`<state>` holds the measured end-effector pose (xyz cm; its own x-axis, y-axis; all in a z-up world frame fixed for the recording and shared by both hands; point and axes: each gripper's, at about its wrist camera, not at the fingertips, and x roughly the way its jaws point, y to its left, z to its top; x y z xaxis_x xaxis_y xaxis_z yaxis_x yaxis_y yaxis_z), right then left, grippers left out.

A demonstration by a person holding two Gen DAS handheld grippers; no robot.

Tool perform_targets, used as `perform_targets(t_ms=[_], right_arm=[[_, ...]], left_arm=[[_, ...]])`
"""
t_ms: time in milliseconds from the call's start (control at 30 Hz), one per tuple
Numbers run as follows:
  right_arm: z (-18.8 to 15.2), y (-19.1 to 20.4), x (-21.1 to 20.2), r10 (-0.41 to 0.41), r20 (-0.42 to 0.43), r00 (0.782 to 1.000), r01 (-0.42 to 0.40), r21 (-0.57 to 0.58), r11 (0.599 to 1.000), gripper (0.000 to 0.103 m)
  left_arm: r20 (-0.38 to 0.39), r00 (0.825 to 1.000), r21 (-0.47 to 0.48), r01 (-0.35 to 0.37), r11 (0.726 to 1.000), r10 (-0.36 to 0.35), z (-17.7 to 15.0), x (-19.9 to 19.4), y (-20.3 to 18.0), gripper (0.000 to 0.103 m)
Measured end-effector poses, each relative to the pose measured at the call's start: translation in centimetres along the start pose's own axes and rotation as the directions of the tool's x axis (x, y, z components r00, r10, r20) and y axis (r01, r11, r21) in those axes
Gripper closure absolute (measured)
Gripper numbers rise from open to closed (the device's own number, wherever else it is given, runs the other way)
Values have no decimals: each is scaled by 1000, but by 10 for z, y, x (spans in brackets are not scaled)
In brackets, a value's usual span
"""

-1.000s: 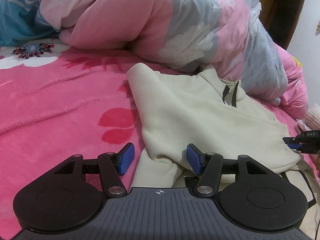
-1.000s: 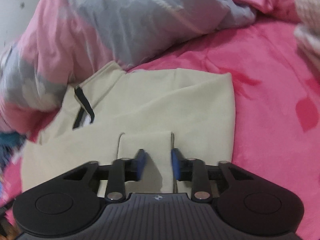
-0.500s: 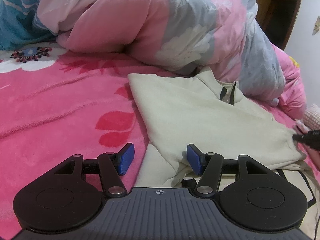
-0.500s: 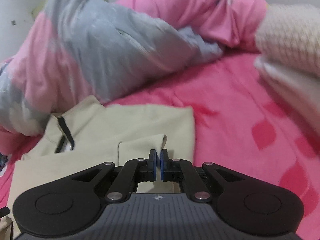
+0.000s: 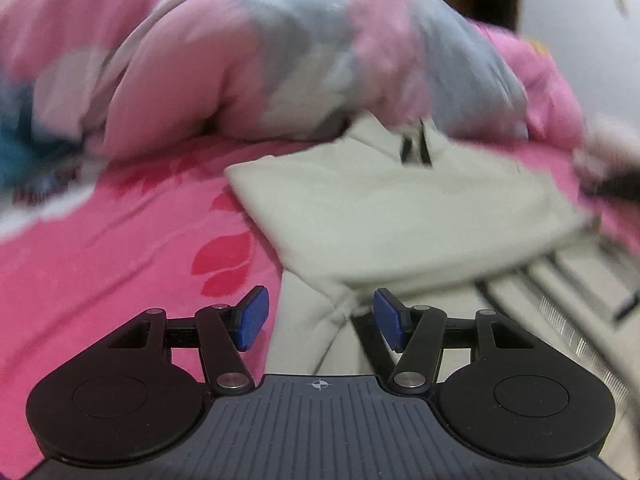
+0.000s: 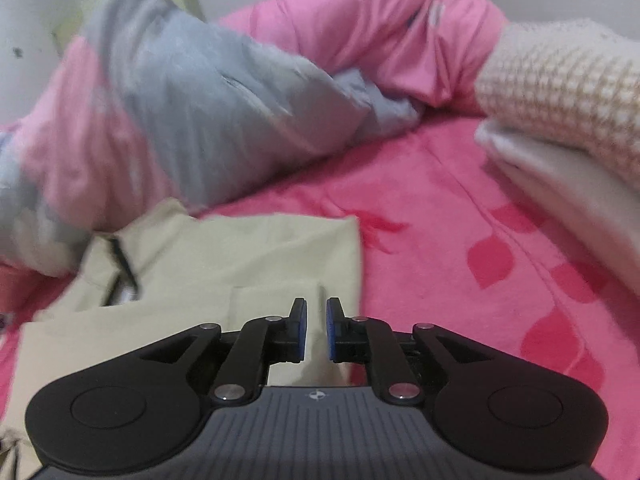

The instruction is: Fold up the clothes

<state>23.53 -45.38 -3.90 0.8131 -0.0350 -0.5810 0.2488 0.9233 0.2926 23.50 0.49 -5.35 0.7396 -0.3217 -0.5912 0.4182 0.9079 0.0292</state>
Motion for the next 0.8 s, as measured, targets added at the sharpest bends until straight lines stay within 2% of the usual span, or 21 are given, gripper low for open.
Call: perform_targets(t_ms=[67, 133, 233, 367, 433, 533, 633, 800], right_arm=[[-6, 10, -8, 58, 4, 998, -57, -21, 998, 93], [-13, 20, -9, 103, -9, 995, -104, -57, 993, 93], [-29, 28, 4, 95, -50, 994, -99, -86, 991, 93], [-36, 25, 10, 88, -60, 994, -92, -62, 994, 93], [-36, 22, 11, 92, -63, 994, -96, -55, 994, 93], [-37, 21, 12, 93, -68, 993, -97, -54, 994, 93], [-37, 23, 10, 84, -74, 994, -89, -65, 994, 93], [-39, 23, 6, 81, -81, 993, -86, -61, 994, 93]], left_arm=[[-12, 998, 96, -61, 993, 62, -2, 2, -12, 45], [-11, 995, 103, -99, 990, 100, -2, 4, -13, 45], [-8, 988, 113, -155, 981, 156, -1, 7, -15, 47], [0, 973, 118, -228, 966, 230, 0, 9, -17, 68], [7, 968, 94, -251, 963, 251, -2, 5, -12, 69], [-47, 973, 51, -225, 973, 227, -14, 11, -2, 69], [-52, 978, 17, -200, 980, 201, -17, 7, 4, 67], [-82, 991, -75, -110, 991, 104, -19, -9, 23, 66]])
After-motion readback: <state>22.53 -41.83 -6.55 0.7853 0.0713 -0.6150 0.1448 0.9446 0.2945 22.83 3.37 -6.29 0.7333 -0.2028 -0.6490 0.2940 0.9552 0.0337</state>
